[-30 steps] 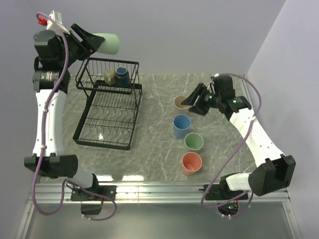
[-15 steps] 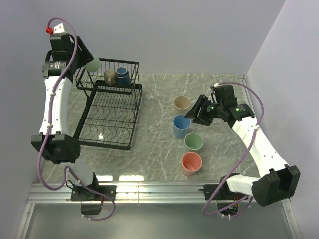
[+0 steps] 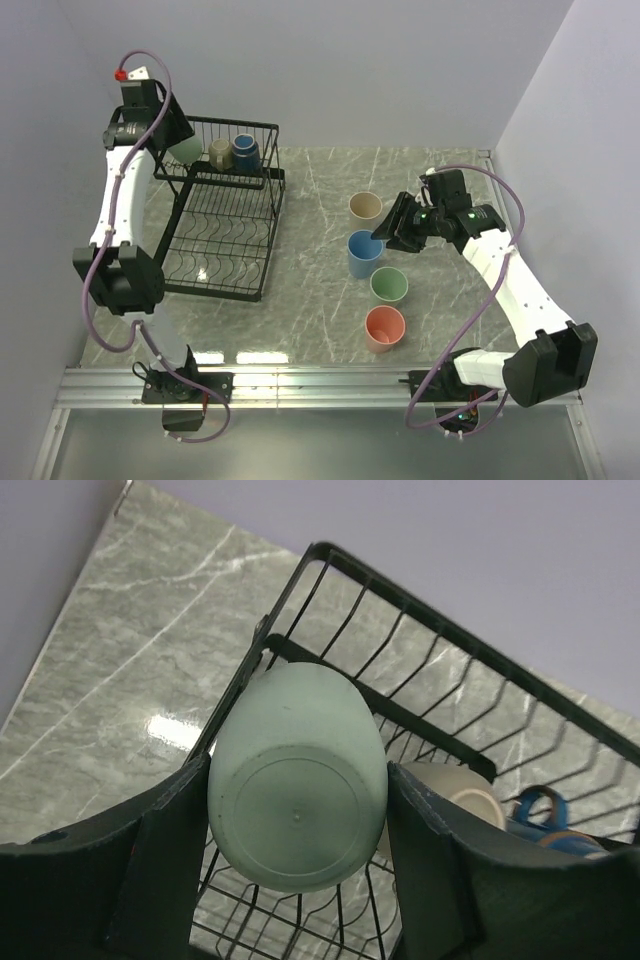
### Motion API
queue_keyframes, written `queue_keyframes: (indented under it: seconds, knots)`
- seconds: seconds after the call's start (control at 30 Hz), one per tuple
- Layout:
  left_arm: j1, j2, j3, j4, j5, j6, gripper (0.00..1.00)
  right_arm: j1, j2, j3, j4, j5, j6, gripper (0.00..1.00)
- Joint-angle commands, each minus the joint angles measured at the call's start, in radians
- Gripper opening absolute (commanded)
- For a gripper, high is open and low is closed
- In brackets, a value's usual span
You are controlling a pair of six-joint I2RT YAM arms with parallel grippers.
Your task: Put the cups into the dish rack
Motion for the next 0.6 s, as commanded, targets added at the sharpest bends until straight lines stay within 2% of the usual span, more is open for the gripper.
queue_keyframes:
  seconds: [0.0, 0.13, 0.2, 0.23, 0.27, 0.37, 0.43, 0.47, 0.5, 0.57]
  knots:
    - [0.000, 0.028, 0.039, 0.017, 0.009, 0.035, 0.05, 0.003, 0.010, 0.040, 0.000, 0.021, -0.011, 0.56]
    - [0.000, 0.073, 0.048, 0.009, 0.039, 0.039, 0.13, 0.003, 0.016, 0.035, 0.000, 0.029, 0.003, 0.55]
    - [0.002, 0.081, 0.047, 0.011, 0.044, 0.046, 0.20, 0.003, 0.019, 0.034, 0.004, 0.033, 0.010, 0.55]
    - [0.002, 0.079, 0.045, 0.013, 0.039, 0.049, 0.26, 0.003, 0.019, 0.032, 0.006, 0.035, 0.012, 0.55]
    - [0.000, 0.079, 0.044, 0.016, 0.038, 0.052, 0.40, 0.003, 0.022, 0.032, 0.009, 0.036, 0.015, 0.55]
    - [0.002, 0.076, 0.036, 0.025, 0.038, 0.055, 0.68, 0.003, 0.028, 0.031, 0.010, 0.039, 0.021, 0.55]
    - [0.003, 0.073, 0.036, 0.029, 0.039, 0.053, 0.76, 0.003, 0.037, 0.034, 0.012, 0.041, 0.023, 0.55]
    - [0.002, 0.073, 0.036, 0.031, 0.041, 0.050, 0.85, 0.003, 0.041, 0.034, 0.012, 0.042, 0.021, 0.55]
    - [0.002, 0.071, 0.042, 0.031, 0.042, 0.043, 0.99, 0.003, 0.045, 0.035, 0.010, 0.042, 0.019, 0.55]
    - [0.000, 0.070, 0.047, 0.031, 0.049, 0.035, 0.99, 0.003, 0.050, 0.038, 0.007, 0.044, 0.019, 0.55]
